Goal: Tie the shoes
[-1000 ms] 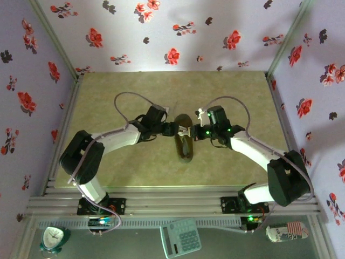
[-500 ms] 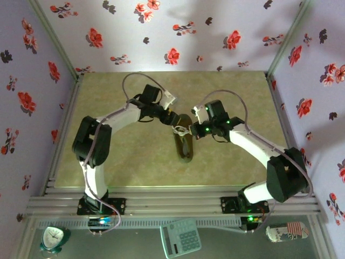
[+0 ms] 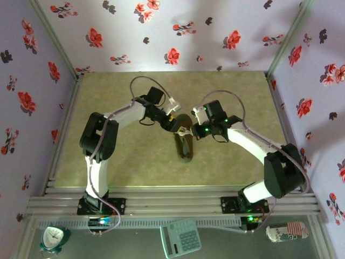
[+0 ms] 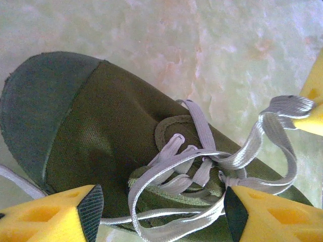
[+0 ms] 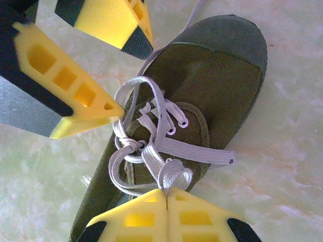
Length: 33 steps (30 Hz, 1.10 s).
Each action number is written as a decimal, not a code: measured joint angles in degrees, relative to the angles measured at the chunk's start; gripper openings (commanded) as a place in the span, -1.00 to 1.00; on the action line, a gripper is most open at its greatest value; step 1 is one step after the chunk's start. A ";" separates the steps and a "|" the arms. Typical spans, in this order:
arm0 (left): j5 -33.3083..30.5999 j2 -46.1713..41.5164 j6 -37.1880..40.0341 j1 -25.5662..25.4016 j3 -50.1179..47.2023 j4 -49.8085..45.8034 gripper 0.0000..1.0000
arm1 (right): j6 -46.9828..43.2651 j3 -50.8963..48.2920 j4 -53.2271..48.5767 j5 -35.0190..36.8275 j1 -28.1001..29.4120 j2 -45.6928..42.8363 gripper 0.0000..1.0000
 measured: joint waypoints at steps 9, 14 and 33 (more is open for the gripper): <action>-0.48 1.97 -0.02 -0.09 3.06 -0.07 0.21 | 0.02 -0.02 0.02 -0.02 0.00 0.00 -1.00; -0.55 2.84 0.13 -0.79 3.98 -0.68 0.22 | 0.02 -0.02 0.04 -0.02 0.00 0.00 -1.00; 0.46 3.52 0.35 -1.53 3.98 -2.60 -0.53 | 0.04 -0.02 0.07 -0.24 0.00 0.02 -1.00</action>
